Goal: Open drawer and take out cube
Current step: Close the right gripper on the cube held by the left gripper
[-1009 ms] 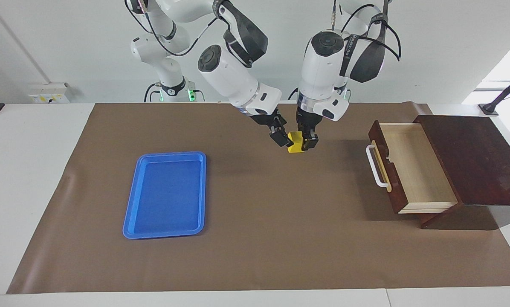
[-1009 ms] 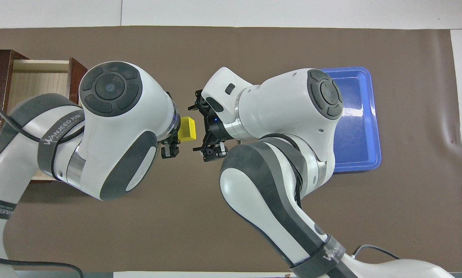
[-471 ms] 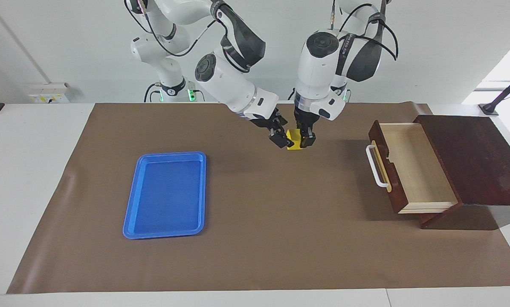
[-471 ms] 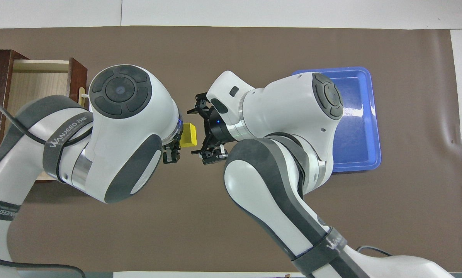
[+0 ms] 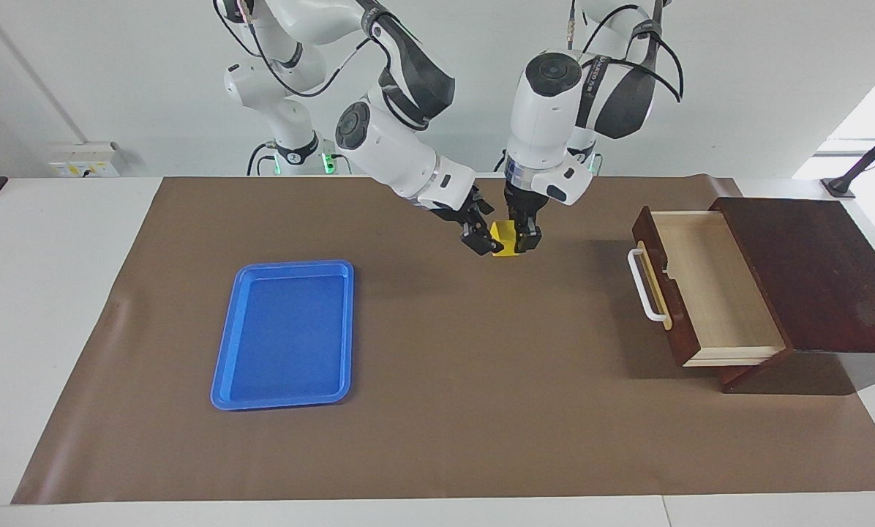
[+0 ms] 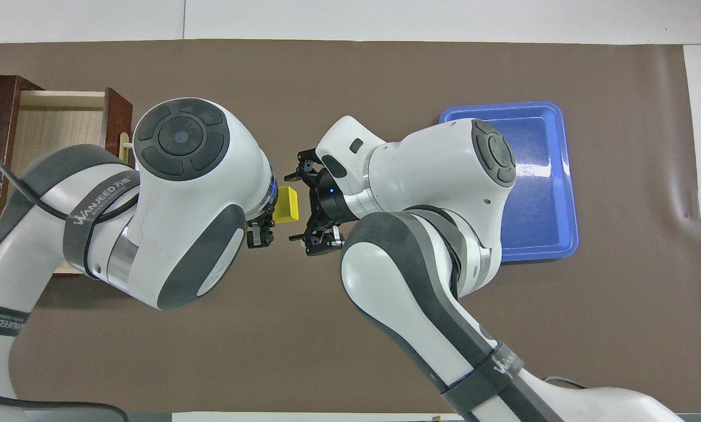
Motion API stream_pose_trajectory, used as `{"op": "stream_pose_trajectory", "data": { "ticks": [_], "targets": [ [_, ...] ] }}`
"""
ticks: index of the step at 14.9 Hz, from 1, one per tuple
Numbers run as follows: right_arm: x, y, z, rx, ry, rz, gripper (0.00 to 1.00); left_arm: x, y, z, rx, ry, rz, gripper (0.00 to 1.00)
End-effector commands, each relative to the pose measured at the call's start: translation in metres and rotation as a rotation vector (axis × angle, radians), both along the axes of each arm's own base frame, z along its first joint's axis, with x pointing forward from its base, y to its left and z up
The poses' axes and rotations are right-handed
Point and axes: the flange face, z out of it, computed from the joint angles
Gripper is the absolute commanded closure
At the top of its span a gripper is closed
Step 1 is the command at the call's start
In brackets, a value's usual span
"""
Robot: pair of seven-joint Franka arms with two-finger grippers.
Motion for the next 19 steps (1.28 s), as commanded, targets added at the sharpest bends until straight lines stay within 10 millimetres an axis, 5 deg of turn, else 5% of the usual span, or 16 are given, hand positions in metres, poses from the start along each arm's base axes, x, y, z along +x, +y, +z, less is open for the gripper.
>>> {"op": "stream_pose_trajectory", "data": {
  "ticks": [1,15,16,19],
  "targets": [
    [-0.008,-0.004,0.003,0.027,0.003,0.013,0.0,-0.006,0.0,0.006,0.019,-0.004,0.009,1.0],
    [-0.036,0.021,-0.008,0.015,-0.017,0.032,0.0,-0.006,0.001,0.008,0.02,-0.003,0.008,1.0],
    [-0.038,0.023,-0.008,0.016,-0.014,0.031,0.06,-0.006,0.001,0.008,0.02,-0.003,0.01,1.0],
    [-0.037,0.023,-0.008,0.015,-0.01,0.029,0.47,-0.006,0.001,0.01,0.022,-0.007,0.007,1.0]
  ]
}}
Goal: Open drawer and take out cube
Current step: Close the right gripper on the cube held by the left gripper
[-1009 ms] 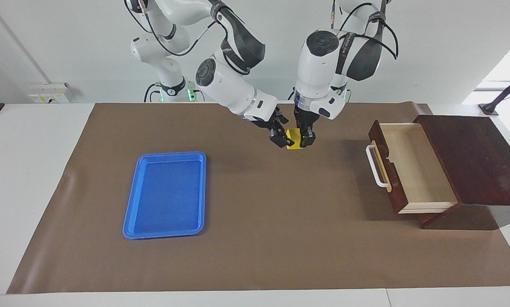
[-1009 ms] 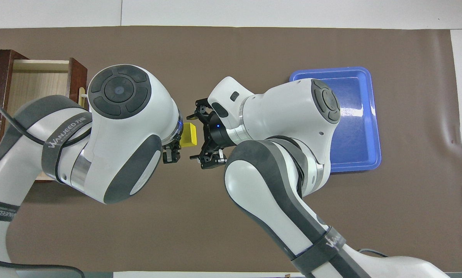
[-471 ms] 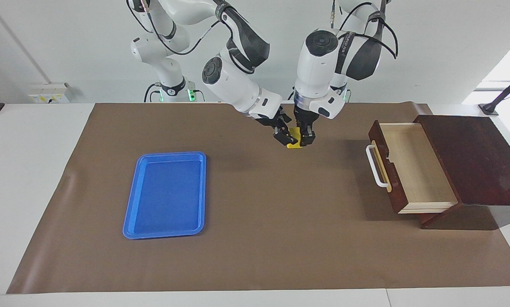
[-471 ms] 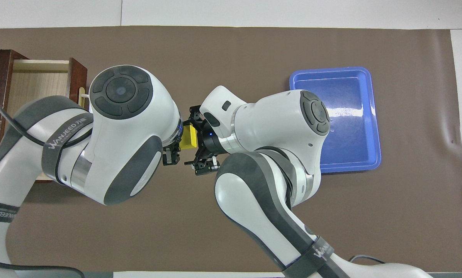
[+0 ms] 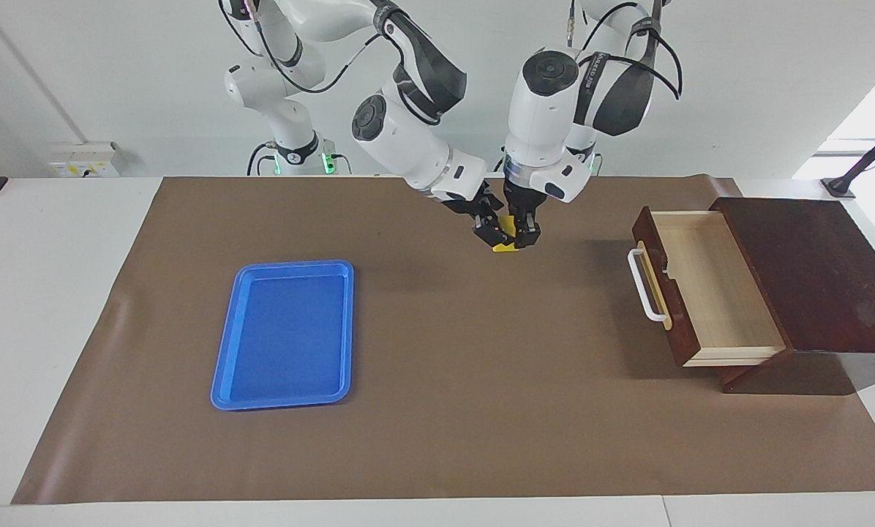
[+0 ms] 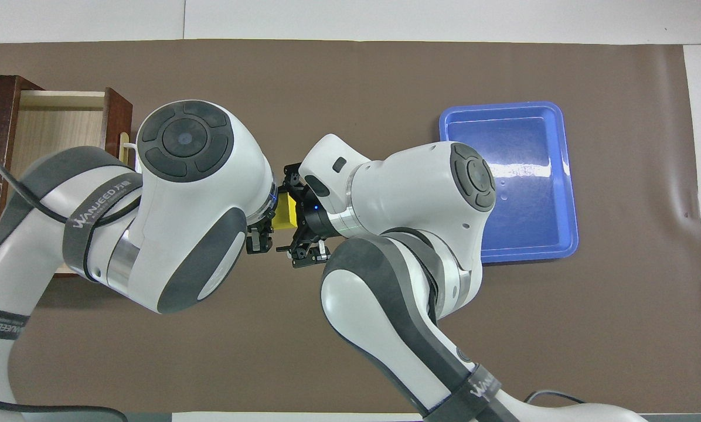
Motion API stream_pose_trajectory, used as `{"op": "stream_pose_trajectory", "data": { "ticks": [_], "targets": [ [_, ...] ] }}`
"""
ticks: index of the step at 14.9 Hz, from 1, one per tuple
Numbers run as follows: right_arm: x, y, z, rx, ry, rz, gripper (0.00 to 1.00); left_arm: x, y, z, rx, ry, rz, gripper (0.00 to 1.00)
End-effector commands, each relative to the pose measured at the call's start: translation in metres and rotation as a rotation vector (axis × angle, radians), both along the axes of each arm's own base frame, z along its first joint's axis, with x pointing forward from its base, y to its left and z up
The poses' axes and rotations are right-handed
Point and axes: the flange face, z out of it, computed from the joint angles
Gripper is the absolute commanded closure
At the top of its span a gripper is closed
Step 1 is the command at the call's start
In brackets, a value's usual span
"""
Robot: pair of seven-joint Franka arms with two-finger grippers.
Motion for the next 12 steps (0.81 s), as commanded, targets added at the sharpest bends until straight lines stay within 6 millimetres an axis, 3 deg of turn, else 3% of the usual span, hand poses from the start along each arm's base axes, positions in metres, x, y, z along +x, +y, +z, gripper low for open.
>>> {"op": "stream_pose_trajectory", "data": {
  "ticks": [1,3,12],
  "targets": [
    [-0.017,0.001,-0.002,0.011,0.019,0.025,0.65,0.002,0.003,0.009,0.011,-0.042,0.011,1.0],
    [-0.017,0.002,-0.001,0.012,0.022,0.02,1.0,0.003,0.003,0.01,0.013,-0.043,0.01,1.0],
    [-0.017,0.001,0.009,0.011,-0.004,0.025,1.0,0.003,0.008,0.014,0.009,-0.05,0.013,1.0]
  ]
}}
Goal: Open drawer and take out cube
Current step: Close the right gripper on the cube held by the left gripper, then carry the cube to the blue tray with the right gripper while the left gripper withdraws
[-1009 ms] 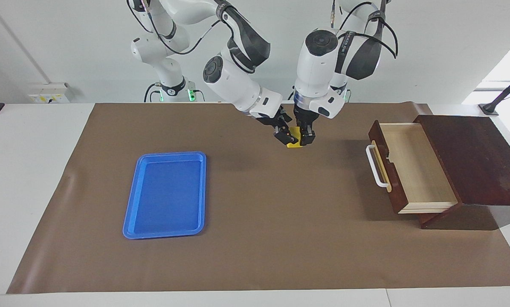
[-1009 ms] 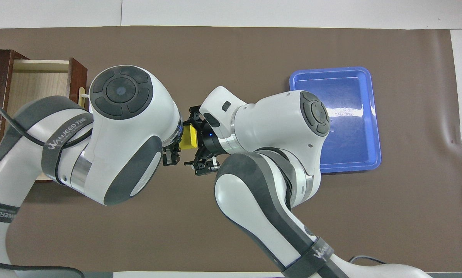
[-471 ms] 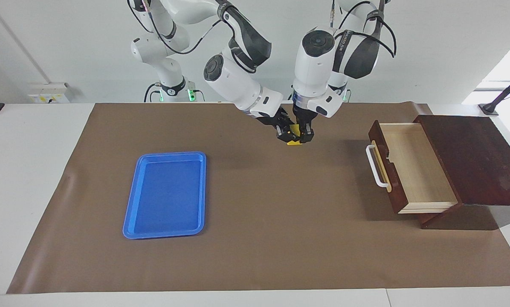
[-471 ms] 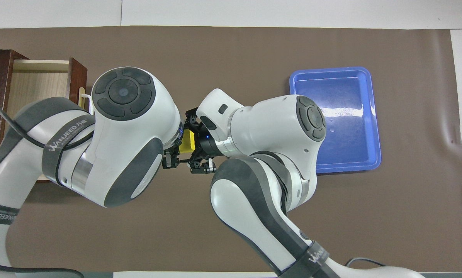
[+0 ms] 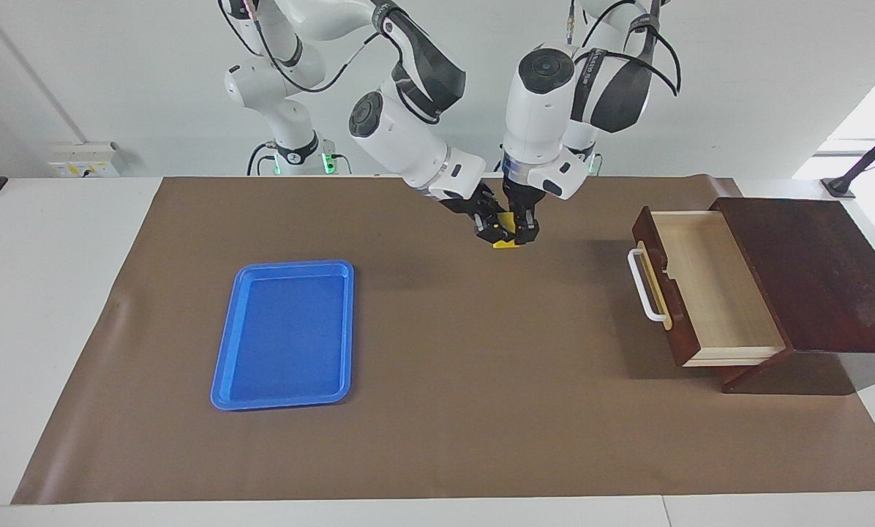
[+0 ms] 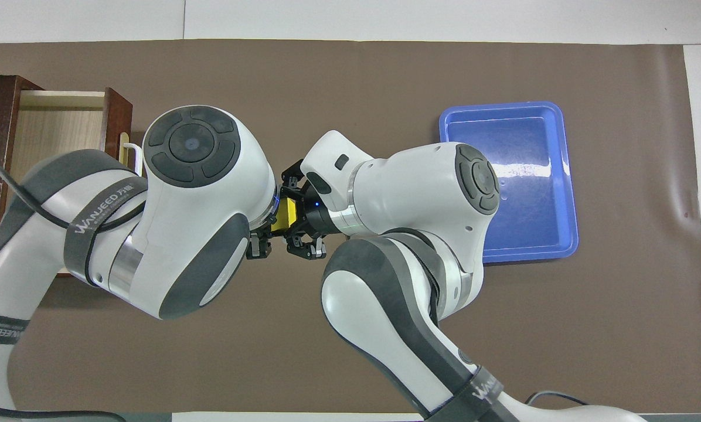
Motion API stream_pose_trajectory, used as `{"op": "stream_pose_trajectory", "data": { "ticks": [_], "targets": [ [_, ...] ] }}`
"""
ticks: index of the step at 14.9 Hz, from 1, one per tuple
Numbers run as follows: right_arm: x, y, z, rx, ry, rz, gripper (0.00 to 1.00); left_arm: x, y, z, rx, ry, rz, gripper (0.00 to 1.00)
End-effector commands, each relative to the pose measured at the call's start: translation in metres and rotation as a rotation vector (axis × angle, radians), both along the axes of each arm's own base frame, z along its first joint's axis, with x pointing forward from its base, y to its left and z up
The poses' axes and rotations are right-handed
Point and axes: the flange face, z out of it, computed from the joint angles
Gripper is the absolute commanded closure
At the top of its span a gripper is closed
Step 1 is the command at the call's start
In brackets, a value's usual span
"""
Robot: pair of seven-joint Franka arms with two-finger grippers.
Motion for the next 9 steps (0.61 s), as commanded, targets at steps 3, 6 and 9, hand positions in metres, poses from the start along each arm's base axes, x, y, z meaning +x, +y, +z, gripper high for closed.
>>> {"op": "stream_pose_trajectory", "data": {
  "ticks": [3,6,9],
  "targets": [
    [-0.019,0.004,0.004,0.002,0.008,0.044,1.0,0.009,0.009,0.011,-0.006,-0.052,0.015,0.84],
    [-0.018,0.003,0.005,0.002,0.011,0.046,1.0,0.012,0.016,0.012,0.004,-0.054,0.01,0.0],
    [-0.017,0.001,0.005,0.002,0.015,0.042,1.0,0.018,0.044,0.03,-0.004,-0.071,0.019,0.0]
  ]
}}
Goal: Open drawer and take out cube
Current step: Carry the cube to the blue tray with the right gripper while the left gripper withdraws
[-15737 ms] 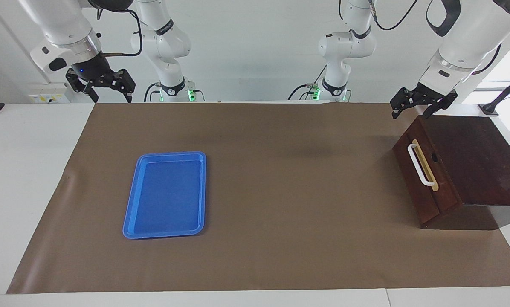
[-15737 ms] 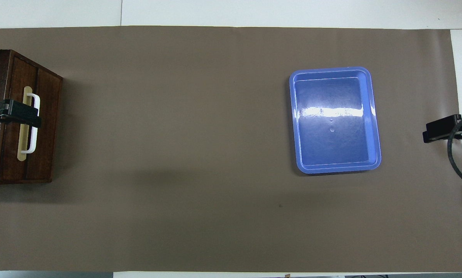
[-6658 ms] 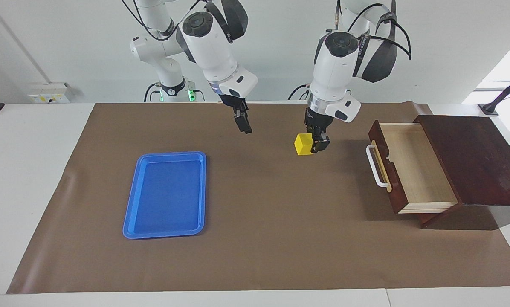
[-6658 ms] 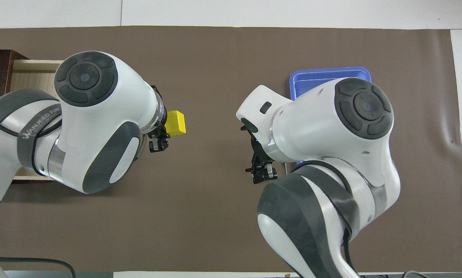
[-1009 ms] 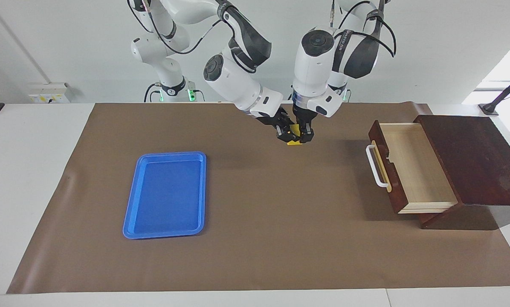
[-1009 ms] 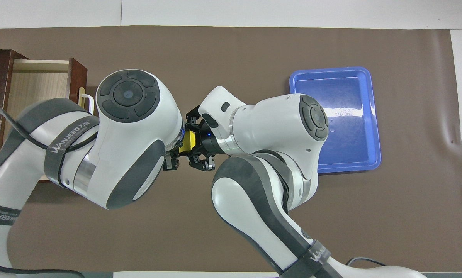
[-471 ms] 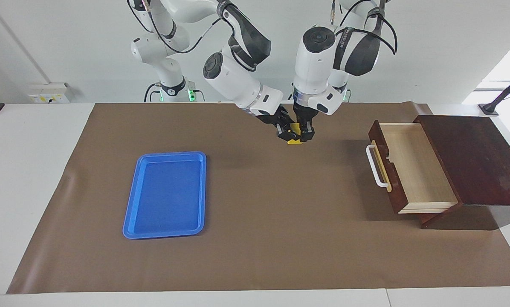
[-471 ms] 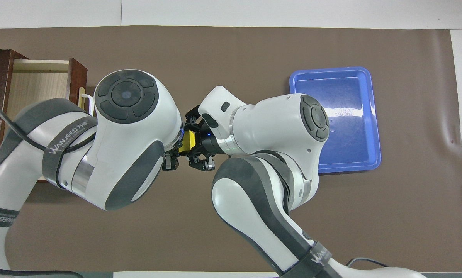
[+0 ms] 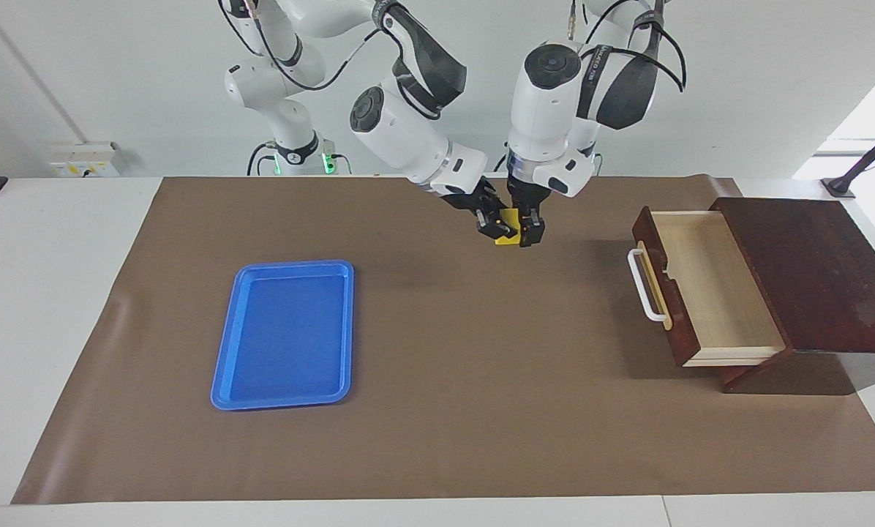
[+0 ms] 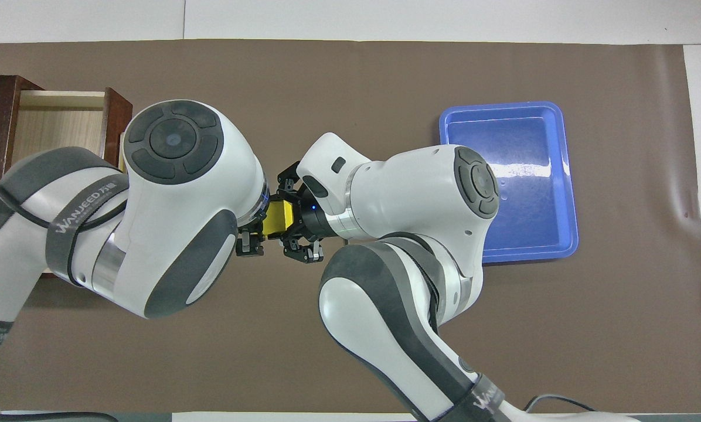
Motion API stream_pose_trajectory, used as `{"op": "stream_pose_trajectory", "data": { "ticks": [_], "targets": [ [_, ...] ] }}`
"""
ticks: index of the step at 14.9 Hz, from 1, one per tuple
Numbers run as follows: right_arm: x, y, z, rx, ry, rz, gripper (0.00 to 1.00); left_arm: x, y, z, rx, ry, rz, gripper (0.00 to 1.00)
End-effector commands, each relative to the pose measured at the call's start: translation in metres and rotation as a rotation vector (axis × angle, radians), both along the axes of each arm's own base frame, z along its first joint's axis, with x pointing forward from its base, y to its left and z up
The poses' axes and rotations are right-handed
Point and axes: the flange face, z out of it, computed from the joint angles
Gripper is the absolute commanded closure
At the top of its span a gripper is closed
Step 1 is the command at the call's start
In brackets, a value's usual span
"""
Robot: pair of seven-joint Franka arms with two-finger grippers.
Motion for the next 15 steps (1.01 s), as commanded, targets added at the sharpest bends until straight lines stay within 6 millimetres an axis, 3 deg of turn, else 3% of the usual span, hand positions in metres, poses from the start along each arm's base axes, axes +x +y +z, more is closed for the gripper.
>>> {"op": "stream_pose_trajectory", "data": {
  "ticks": [1,3,7,11,15],
  "targets": [
    [-0.012,-0.003,0.002,-0.001,0.018,0.031,1.0,0.015,0.038,0.021,-0.002,-0.055,0.025,0.0],
    [-0.01,-0.006,0.004,-0.002,0.026,0.037,1.0,0.024,0.061,0.016,0.003,-0.046,0.017,0.0],
    [-0.006,-0.014,0.009,-0.01,0.025,0.036,1.0,0.037,0.125,-0.002,0.015,-0.012,-0.007,0.0],
    [0.016,-0.058,0.01,-0.05,0.043,0.029,1.0,0.042,0.173,-0.029,-0.006,-0.081,0.015,0.0],
    [0.035,-0.107,0.01,-0.069,0.065,0.028,1.0,0.041,0.186,-0.063,0.041,-0.097,-0.014,0.0]
  ]
}}
